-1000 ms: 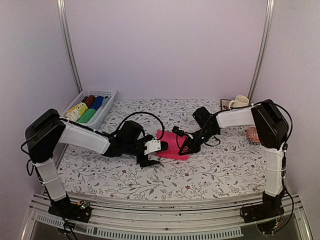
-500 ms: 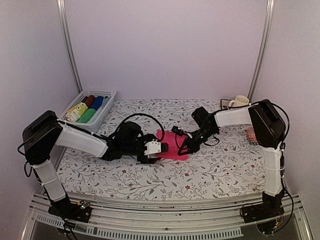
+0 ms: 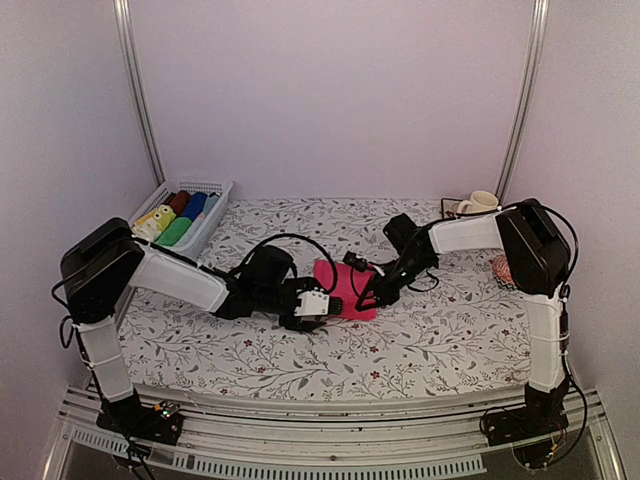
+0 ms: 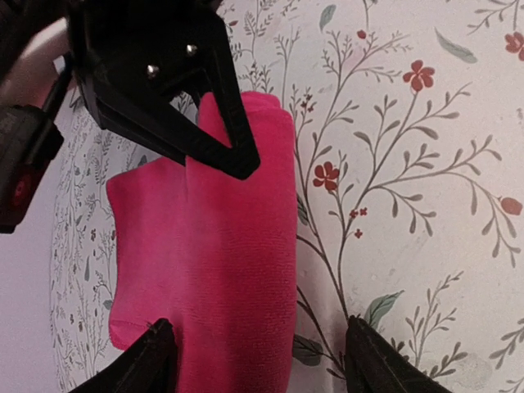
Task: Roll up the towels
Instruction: Roll the towel at the center of the board.
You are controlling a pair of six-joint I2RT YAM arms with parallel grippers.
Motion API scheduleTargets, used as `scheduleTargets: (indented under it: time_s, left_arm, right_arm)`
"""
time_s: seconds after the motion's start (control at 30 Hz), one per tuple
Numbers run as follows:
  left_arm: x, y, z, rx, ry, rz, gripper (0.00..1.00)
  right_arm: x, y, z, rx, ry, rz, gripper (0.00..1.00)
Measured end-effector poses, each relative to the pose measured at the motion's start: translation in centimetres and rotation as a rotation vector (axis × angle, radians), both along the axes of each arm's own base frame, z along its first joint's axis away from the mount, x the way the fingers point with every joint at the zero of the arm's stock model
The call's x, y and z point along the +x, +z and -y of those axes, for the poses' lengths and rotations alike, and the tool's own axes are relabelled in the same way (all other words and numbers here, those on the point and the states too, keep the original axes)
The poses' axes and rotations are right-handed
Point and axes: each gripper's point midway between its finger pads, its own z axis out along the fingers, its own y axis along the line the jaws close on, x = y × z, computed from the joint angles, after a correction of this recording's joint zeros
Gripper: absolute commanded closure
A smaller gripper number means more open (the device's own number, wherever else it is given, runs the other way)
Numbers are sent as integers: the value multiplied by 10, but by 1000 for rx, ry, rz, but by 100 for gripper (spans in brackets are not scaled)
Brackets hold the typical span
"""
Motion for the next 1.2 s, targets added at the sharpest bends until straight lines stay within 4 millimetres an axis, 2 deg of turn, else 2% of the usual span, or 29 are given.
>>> scheduleTargets:
  time_s: [0.13, 0.23, 0.43, 0.5, 0.53, 0.67, 0.73, 0.83, 1.07, 1.2]
  left_arm:
    - [8, -25, 0, 60, 25, -18, 32]
    - [20, -28, 7, 60, 47, -3, 40]
    - [24, -31, 5, 82, 66, 9, 79]
    - [24, -31, 5, 82, 67, 6, 97]
    - [24, -32, 6, 83, 64, 5, 100]
    - [21, -31, 7, 78, 57, -23, 100]
    - [20, -30, 8, 76, 56, -52, 100]
    - [15, -29, 11, 65, 47, -119, 100]
    - [-2, -26, 13, 21, 38, -354, 100]
    - [0, -26, 12, -14, 58, -476, 100]
  right_arm:
    - [0, 0, 0, 0, -3, -3, 94]
    - [0, 0, 0, -1, -8, -8, 94]
    - [0, 0, 0, -3, -11, -11, 92]
    - [0, 0, 0, -2, -11, -11, 87]
    - [0, 0, 0, -3, -11, -12, 83]
    - [2, 1, 0, -9, -12, -9, 58]
    - [3, 2, 0, -12, -18, -2, 40]
    - [8, 9, 3, -31, -28, 60, 29]
    - [12, 40, 24, -78, -72, 227, 22]
    - [10, 60, 35, -71, -82, 343, 18]
